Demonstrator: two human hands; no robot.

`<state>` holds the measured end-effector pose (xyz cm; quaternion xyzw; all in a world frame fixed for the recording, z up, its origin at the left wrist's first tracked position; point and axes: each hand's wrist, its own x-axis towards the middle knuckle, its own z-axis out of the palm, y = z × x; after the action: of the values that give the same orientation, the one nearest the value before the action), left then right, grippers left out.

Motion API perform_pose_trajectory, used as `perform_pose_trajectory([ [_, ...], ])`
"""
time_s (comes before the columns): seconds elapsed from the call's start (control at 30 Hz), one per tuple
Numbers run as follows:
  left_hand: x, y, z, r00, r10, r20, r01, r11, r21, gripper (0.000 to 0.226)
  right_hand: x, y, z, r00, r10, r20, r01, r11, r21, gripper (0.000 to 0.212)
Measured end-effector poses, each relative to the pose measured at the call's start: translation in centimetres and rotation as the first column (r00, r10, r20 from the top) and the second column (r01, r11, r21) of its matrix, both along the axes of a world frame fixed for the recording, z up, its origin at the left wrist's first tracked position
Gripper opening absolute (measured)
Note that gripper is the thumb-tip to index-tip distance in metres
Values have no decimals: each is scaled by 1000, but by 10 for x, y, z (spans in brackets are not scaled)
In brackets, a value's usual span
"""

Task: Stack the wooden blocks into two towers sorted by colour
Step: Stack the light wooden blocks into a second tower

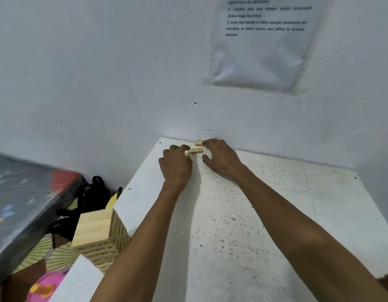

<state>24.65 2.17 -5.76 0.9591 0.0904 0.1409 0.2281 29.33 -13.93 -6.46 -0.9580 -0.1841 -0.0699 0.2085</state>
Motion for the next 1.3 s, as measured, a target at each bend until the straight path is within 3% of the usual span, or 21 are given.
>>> perform_pose_trajectory([
  [0.23, 0, 6, -21, 996, 20, 81, -22, 999, 27, 28, 13, 6, -13, 995, -58, 83, 61, 998, -32, 53],
  [0.37, -2, 10, -27, 994, 62, 90, -65, 997, 31, 24, 15, 11, -20, 990, -60, 127, 59, 998, 13, 44],
  [0.53, -2, 10, -32, 990, 79, 119, -82, 997, 16, 24, 21, 19, -24, 981, -97, 171, 90, 995, 46, 50],
  [0.9, -4, 10, -41, 985, 94, 147, -89, 995, -38, 25, 19, 24, -27, 993, 10, 119, -27, 989, 146, 24],
  [1.3, -68, 3, -34, 974, 28, 226, 6, 988, -151, 19, -75, -1, -20, 989, -98, 108, 61, 950, 305, 21],
])
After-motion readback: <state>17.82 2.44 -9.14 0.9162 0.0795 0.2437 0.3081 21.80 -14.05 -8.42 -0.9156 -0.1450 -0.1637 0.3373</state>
